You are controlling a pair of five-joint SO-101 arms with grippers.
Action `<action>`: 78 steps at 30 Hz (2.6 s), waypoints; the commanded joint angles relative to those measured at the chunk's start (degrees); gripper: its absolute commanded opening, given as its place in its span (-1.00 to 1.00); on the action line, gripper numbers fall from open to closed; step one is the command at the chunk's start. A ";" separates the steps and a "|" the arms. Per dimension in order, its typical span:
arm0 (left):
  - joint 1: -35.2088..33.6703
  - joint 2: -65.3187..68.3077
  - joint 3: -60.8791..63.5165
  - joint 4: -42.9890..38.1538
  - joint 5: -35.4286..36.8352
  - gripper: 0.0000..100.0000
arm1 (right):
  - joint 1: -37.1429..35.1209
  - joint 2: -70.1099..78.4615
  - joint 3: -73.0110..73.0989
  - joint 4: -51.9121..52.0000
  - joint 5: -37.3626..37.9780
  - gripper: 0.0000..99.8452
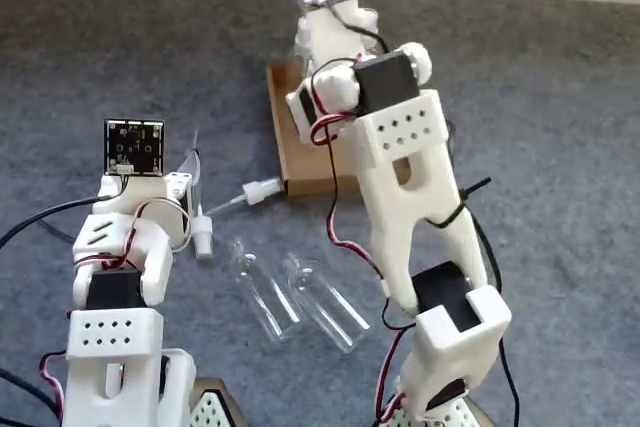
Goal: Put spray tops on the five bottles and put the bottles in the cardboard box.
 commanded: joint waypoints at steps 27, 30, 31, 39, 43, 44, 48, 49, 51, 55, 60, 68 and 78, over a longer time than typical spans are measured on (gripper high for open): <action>-1.71 0.22 -0.57 -1.49 0.44 -0.65 | -13.58 -37.41 97.71 -40.66 2.20 -0.48; -1.71 0.31 -0.66 -1.49 0.26 -0.65 | -6.37 -37.93 97.80 -40.75 2.55 -0.71; -1.71 0.40 -0.75 -1.49 0.26 -0.65 | -3.12 -38.02 97.45 -40.75 2.64 -0.81; -1.98 9.98 -7.34 -0.70 0.18 -0.65 | 26.86 -37.93 93.32 -38.20 13.71 -0.99; -1.36 26.33 -19.47 7.74 -2.64 -0.65 | 42.07 -37.23 87.34 -38.64 19.43 -0.99; -0.22 30.37 -22.73 10.02 -5.71 -0.65 | 44.70 -37.23 85.76 -38.73 20.22 -0.99; 4.70 45.49 -35.82 18.99 -17.14 -0.65 | 48.31 -35.74 80.48 -38.46 20.48 -0.99; 5.76 48.75 -39.60 21.63 -18.55 -0.64 | 48.22 -34.15 79.16 -38.29 20.48 -0.99; 7.52 55.43 -47.34 27.69 -20.92 -0.64 | 48.22 -29.23 76.00 -38.29 20.40 -0.99; 10.24 66.24 -59.03 35.69 -24.62 -0.64 | 49.27 -16.04 66.33 -38.29 20.57 -0.99; 11.74 73.54 -65.54 36.84 -28.31 -0.64 | 51.03 -3.74 56.04 -38.20 23.38 -0.99; 15.43 76.70 -65.71 37.19 -38.07 -0.64 | 52.35 3.47 54.29 -38.29 23.47 -0.99; 16.31 82.68 -66.15 33.93 -39.65 -0.65 | 52.09 4.09 54.29 -38.64 23.47 -0.99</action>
